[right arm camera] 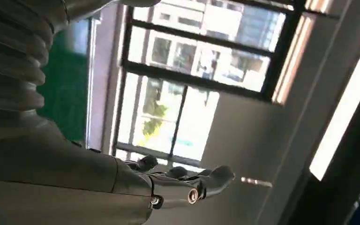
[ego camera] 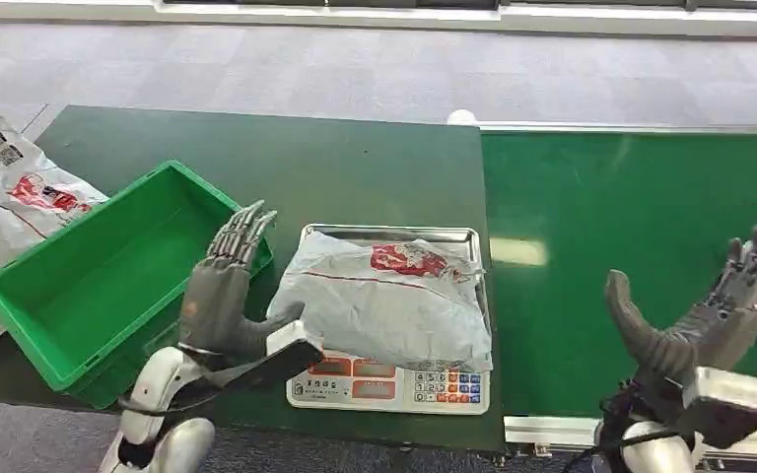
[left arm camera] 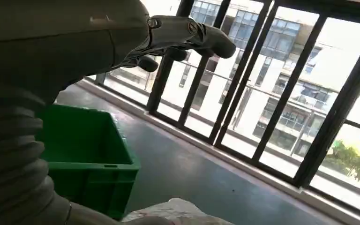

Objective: Moved the parcel from conveyor to table for the left to box.

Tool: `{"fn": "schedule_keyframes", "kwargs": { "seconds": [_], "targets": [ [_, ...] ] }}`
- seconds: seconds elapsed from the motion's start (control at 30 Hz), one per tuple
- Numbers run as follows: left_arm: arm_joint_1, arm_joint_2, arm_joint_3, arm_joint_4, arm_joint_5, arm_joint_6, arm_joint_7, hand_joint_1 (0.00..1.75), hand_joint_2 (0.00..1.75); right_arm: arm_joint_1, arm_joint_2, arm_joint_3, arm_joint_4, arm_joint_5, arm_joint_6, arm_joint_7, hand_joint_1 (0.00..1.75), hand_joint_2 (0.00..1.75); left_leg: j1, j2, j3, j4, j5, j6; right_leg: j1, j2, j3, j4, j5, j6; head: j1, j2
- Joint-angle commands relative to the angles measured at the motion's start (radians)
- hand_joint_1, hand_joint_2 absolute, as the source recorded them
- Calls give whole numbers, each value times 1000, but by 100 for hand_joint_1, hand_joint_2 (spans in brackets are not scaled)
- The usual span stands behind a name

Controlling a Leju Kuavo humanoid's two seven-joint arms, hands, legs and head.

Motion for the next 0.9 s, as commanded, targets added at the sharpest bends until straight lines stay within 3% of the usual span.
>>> {"fn": "schedule_keyframes", "kwargs": {
  "seconds": [0.03, 0.33, 0.67, 0.83, 0.87, 0.9],
  "targets": [
    [-332, -154, -197, 563, -58, -68, 83, 0, 175, 171, 81, 92, -126, -75, -21, -24, 0, 175, -1, -6, 0, -2, 2, 1, 0, -6, 2, -2, 0, 0, 0, 0],
    [-350, -246, -219, 708, -39, -108, 106, 0, 175, 125, 90, 153, -86, -15, -21, -24, 0, 175, -1, 2, 0, -1, 0, 1, -3, 4, -2, -1, 1, 1, 0, 0],
    [-348, -243, -219, 710, -41, -107, 106, 0, 175, 125, 90, 153, -88, -15, -21, -24, 0, 175, -2, 4, 0, -1, 0, 1, -3, 6, -2, -1, 2, 1, 0, 0],
    [-374, -275, -272, 879, -29, -253, 136, 5, 175, 88, 105, 168, -81, -55, -21, -22, 0, 175, -2, 4, 1, -1, 0, 1, -3, 6, -1, -1, 2, 1, 0, 0],
    [-385, -277, -289, 926, -46, -271, 150, 80, 175, 76, 108, 173, -74, -55, -21, -20, 0, 175, -2, 4, 1, -3, 0, 2, -3, 6, 0, -3, 2, 1, 0, 0],
    [-394, -283, -288, 981, -53, -282, 161, 175, 175, 65, 110, 181, -68, -53, -18, -12, 0, 175, -1, 4, 1, -2, 0, 2, -3, 7, 0, -2, 2, 1, 0, 0]
  ]
}}
